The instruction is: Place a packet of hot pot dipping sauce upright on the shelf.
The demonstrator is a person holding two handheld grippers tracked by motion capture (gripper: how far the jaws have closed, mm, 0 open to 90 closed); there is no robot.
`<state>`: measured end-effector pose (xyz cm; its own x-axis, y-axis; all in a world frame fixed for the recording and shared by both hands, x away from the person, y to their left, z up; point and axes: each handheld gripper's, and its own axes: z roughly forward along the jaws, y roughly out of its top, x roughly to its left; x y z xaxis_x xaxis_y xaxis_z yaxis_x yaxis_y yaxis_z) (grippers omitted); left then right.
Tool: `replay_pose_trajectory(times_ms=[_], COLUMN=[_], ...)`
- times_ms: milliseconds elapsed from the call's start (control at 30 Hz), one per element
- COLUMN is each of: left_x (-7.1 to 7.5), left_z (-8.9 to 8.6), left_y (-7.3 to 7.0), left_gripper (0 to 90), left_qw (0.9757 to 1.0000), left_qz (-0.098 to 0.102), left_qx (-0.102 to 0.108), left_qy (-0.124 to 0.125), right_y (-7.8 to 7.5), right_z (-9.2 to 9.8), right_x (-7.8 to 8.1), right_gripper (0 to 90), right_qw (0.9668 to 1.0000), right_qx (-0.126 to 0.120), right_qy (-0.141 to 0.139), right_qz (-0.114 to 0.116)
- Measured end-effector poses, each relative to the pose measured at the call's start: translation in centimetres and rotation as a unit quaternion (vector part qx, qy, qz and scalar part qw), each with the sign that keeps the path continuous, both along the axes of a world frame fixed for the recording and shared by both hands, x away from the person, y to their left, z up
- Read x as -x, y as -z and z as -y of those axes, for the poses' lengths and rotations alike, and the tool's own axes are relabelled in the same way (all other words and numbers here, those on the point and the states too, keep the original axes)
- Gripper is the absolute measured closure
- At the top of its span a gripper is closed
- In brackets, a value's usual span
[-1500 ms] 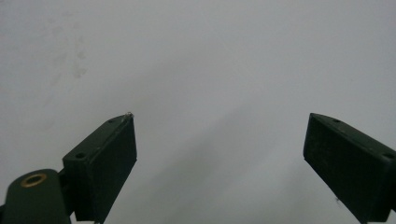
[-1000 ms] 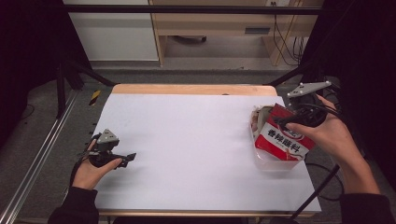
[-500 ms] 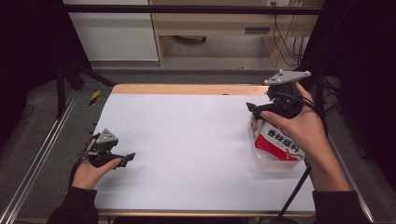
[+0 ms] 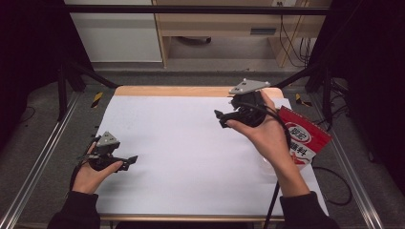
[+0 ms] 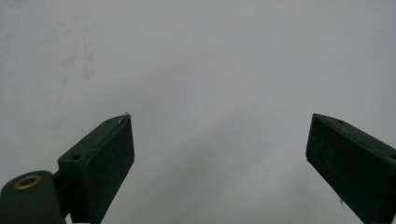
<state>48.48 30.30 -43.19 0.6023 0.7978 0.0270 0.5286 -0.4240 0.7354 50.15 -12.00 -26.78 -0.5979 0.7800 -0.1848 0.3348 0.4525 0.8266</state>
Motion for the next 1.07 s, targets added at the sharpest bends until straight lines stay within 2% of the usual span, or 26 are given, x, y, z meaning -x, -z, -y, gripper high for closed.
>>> replay_pose_trajectory(times_ms=[67,133,200,267,300,333,367,433,567,600,667,767,867,933,1000,1067], left_x=[0.0,0.0,0.0,0.0,0.0,0.0,0.0,0.0,-0.1,-0.1,-0.1,-0.1,-0.1,-0.1,-0.2,-0.2], left_z=[-0.1,-0.1,-0.2,-0.2,-0.2,-0.2,-0.2,-0.2,-0.2,-0.2,-0.2,-0.3,-0.3,-0.4,-0.4,-0.3], left_y=[0.0,0.0,0.0,0.0,0.1,0.1,0.2,0.2,0.3,0.3,0.3,0.4,0.4,0.4,0.5,0.5], left_gripper=[7.8,7.4,7.3,7.3,7.2,7.2,7.1,7.1,6.7,6.7,6.7,6.6,6.5,6.5,6.5,6.4], left_qw=[1.0000,1.0000,1.0000,1.0000,1.0000,1.0000,1.0000,1.0000,1.0000,1.0000,1.0000,1.0000,0.9999,0.9999,0.9999,1.0000], left_qz=[0.000,0.001,0.001,0.000,0.001,0.001,0.000,-0.001,-0.001,0.000,0.000,0.000,0.001,0.001,0.001,0.001], left_qx=[0.001,0.001,0.001,0.002,0.002,0.001,0.003,0.001,-0.003,-0.001,-0.001,-0.002,-0.002,-0.003,-0.002,-0.004], left_qy=[-0.001,0.000,-0.002,-0.003,-0.004,-0.004,-0.005,-0.003,-0.004,-0.006,-0.007,-0.009,-0.010,-0.011,-0.011,-0.008], right_y=[1.0,3.1,3.6,4.7,5.8,5.8,7.0,7.3,9.2,10.1,10.3,11.6,12.9,13.6,14.2,14.6], right_z=[-0.8,-1.9,-2.1,-2.6,-2.9,-2.9,-3.2,-3.3,-3.5,-3.5,-3.5,-3.5,-3.6,-3.6,-3.7,-3.6], right_x=[0.0,-0.1,-0.1,-0.2,-0.3,-0.3,-0.5,-0.6,-1.1,-1.4,-1.5,-1.8,-1.8,-1.8,-1.8,-1.8], right_gripper=[14.5,14.1,14.0,13.8,13.7,13.7,13.4,13.0,11.2,11.3,10.7,10.8,11.2,11.2,11.4,12.0], right_qw=[1.0000,0.9998,0.9997,0.9996,0.9995,0.9995,0.9992,0.9992,0.9984,0.9979,0.9976,0.9968,0.9955,0.9950,0.9953,0.9947], right_qx=[-0.002,-0.004,-0.003,-0.001,-0.006,-0.006,-0.011,-0.013,-0.025,-0.034,-0.035,-0.040,-0.049,-0.047,-0.035,-0.042], right_qy=[-0.004,-0.010,-0.012,-0.013,-0.013,-0.013,-0.013,-0.011,0.000,0.015,0.019,0.039,0.042,0.043,0.039,0.043], right_qz=[-0.004,-0.016,-0.019,-0.024,-0.030,-0.030,-0.035,-0.037,-0.051,-0.053,-0.057,-0.057,-0.070,-0.077,-0.082,-0.084])
